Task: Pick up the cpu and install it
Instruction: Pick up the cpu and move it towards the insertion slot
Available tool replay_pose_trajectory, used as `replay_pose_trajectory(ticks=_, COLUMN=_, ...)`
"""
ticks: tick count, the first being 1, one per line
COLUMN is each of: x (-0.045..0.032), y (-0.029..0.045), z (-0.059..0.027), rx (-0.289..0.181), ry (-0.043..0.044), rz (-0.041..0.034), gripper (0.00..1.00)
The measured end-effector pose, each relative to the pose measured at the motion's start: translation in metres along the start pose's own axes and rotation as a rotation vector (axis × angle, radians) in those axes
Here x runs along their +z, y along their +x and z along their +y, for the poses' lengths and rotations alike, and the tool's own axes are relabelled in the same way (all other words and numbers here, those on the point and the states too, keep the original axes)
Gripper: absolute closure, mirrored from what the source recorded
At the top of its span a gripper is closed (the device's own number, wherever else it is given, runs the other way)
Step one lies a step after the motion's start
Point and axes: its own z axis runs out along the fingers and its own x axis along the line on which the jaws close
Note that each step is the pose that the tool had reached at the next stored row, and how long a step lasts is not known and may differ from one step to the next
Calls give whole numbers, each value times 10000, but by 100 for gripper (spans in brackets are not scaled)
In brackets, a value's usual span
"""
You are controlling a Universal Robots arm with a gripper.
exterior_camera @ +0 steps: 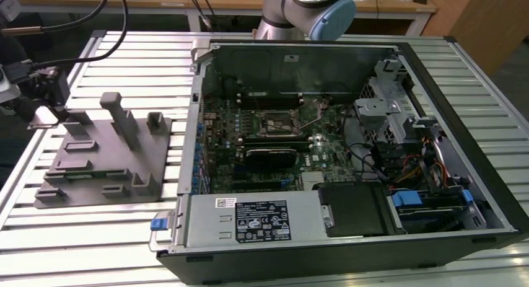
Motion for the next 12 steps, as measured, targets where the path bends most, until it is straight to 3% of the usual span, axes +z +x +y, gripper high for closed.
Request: replay_pose_trajectory(ticks=12, x=-190, y=-2, z=12, rx=0, ry=0, rz=0, gripper=46)
